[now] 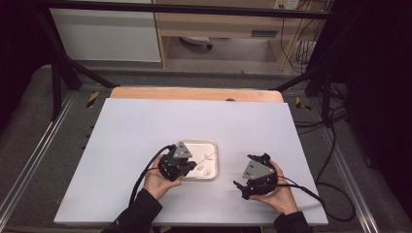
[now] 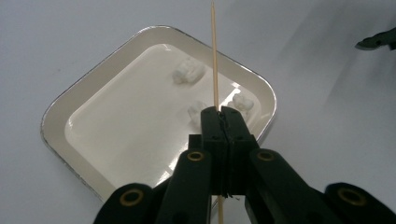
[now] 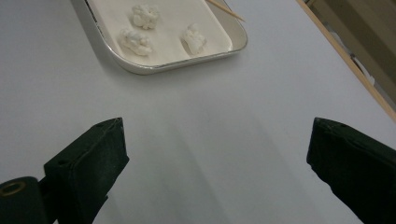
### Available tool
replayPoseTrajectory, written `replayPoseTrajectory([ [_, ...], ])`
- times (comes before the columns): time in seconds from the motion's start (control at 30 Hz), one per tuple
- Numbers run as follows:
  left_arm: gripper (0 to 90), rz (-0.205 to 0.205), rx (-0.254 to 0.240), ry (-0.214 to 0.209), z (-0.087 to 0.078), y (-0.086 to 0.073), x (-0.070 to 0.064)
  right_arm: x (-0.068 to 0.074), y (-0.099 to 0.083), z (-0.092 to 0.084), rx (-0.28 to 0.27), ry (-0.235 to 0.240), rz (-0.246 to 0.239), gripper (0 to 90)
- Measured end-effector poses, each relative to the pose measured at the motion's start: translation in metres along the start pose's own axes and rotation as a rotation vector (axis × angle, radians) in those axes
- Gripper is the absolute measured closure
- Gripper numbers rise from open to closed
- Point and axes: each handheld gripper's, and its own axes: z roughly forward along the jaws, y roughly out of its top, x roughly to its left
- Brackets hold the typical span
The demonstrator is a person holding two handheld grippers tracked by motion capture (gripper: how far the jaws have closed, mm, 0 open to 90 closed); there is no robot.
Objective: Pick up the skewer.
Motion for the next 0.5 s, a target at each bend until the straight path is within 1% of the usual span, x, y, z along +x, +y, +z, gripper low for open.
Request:
replayPoseTrajectory([
  [0.1,88.9,0.013,0.003,-0.011,0.002,0.003,-0.003,0.003,0.006,0.003,0.006,-0.003,-0.042,6.4],
  [0.13,88.8,0.016,0.004,-0.013,0.003,0.004,-0.004,0.005,0.009,0.005,0.008,-0.008,-0.07,7.6],
  [0.17,88.9,0.023,0.009,-0.015,0.004,0.005,-0.005,0.006,0.011,0.005,0.007,-0.011,-0.085,8.2],
  [0.2,88.9,0.022,0.006,-0.017,0.005,0.005,-0.006,0.006,0.011,0.005,0.007,-0.011,-0.085,8.2],
  [0.23,88.9,0.03,0.01,-0.02,0.005,0.006,-0.006,0.007,0.013,0.006,0.008,-0.016,-0.116,9.5],
  [0.27,88.9,0.032,0.01,-0.023,0.006,0.007,-0.007,0.007,0.013,0.006,0.008,-0.016,-0.116,9.5],
  [0.3,88.9,0.034,0.01,-0.025,0.006,0.007,-0.008,0.008,0.015,0.007,0.011,-0.019,-0.147,10.8],
  [0.33,88.9,0.038,0.013,-0.03,0.007,0.008,-0.009,0.008,0.015,0.007,0.011,-0.019,-0.147,10.8],
  [0.37,88.9,0.043,0.017,-0.033,0.007,0.009,-0.01,0.009,0.016,0.008,0.013,-0.019,-0.162,11.6],
  [0.43,88.9,0.052,0.02,-0.037,0.008,0.011,-0.012,0.01,0.018,0.009,0.012,-0.019,-0.196,13.6],
  [0.47,88.9,0.06,0.023,-0.039,0.008,0.012,-0.012,0.011,0.02,0.01,0.016,-0.02,-0.228,15.5],
  [0.5,88.9,0.062,0.027,-0.039,0.009,0.013,-0.013,0.011,0.02,0.01,0.016,-0.02,-0.228,15.5],
])
